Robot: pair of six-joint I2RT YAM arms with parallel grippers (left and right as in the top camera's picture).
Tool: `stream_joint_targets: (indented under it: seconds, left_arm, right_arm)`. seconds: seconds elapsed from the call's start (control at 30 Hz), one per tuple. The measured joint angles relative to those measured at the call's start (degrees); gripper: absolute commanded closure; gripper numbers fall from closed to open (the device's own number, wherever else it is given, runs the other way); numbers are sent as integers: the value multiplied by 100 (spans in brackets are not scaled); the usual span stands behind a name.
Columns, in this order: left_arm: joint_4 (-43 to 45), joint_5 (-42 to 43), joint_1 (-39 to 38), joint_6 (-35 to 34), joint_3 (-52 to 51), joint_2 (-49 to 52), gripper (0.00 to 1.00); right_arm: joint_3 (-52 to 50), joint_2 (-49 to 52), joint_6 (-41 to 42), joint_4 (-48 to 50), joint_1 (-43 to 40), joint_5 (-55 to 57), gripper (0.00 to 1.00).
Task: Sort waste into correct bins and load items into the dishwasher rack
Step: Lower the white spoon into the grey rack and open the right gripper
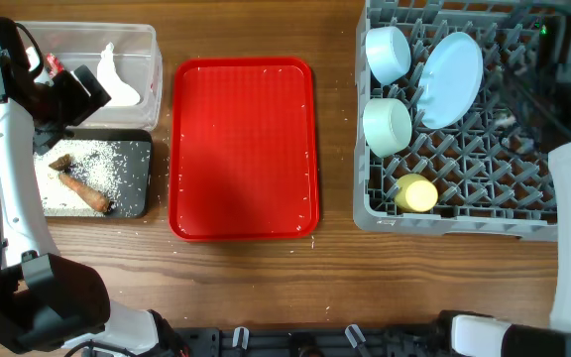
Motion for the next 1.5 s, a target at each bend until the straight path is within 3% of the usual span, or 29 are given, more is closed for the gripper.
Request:
stream_joint_targets:
  seconds: [0.07, 0.17, 0.33, 0.43, 0.63, 0.8, 1.1, 1.43, 1.5]
  left_arm:
    - [0, 0, 0, 0, 0, 0, 0]
    - [2, 0, 0, 0, 0, 0, 0]
    - [0, 0, 0, 0, 0, 0, 0]
    - [0, 0, 0, 0, 0, 0, 0]
    - [-2, 0, 0, 0, 0, 0, 0]
    - [-2, 0, 0, 0, 0, 0, 0]
    - [0, -2, 0, 0, 0, 0, 0]
    - [0, 0, 0, 0, 0, 0, 0]
    - [-2, 0, 0, 0, 0, 0, 0]
  right_arm:
    - [-577, 96, 1167, 17, -232, 0, 96]
    - [-1290, 131, 2249, 450, -238, -219, 96]
    - [-2288, 201, 2889, 1652, -238, -951, 96]
    - [-2568, 365, 2883, 1976, -238, -1196, 96]
    - [-2599, 623, 1714, 2824, -22, -1384, 96]
    - [-2599, 623, 1176, 2924, 328, -1423, 96]
    - [-2599, 623, 1443, 2439, 417, -1738, 96]
    - [-2599, 623, 1836, 1906, 428, -1224, 96]
    - [-2599, 623, 1851, 1908, 428, -1158, 88]
